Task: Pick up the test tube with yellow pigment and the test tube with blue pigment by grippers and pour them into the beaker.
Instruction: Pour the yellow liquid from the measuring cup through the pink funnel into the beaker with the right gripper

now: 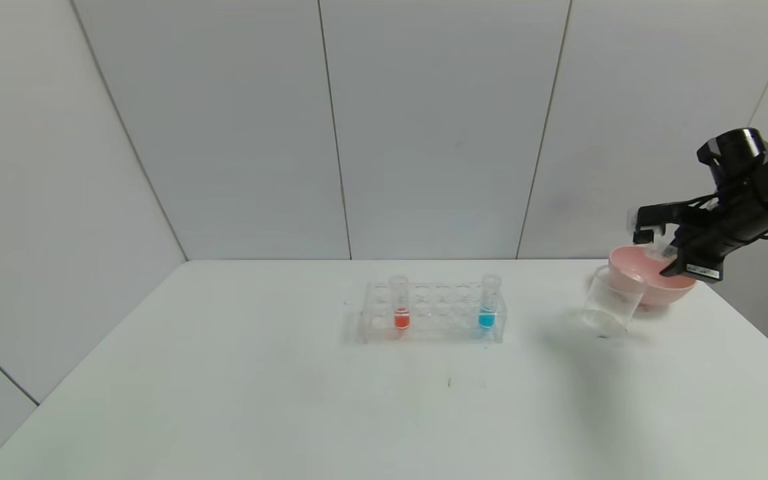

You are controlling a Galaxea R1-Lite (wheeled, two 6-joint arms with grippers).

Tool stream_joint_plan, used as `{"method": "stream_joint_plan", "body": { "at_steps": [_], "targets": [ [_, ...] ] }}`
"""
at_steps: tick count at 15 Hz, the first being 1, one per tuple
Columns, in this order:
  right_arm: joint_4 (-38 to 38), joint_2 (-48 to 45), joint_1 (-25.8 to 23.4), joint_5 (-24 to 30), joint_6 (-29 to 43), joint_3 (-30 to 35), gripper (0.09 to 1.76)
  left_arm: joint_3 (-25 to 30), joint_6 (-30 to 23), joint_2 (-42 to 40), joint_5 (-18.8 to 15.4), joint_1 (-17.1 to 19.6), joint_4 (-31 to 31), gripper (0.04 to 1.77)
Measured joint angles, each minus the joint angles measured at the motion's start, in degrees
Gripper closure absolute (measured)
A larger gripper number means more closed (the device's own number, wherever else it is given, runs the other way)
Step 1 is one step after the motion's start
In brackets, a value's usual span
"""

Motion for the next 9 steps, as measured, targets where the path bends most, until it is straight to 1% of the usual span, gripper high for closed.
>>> {"method": "stream_joint_plan", "body": {
  "at_steps": [9],
  "targets": [
    [-0.18, -0.05, 2.50, -6.89, -1.84, 0.00, 1.28, 0.00, 0.00, 0.00, 0.00, 0.00, 0.00, 0.05]
  ]
}}
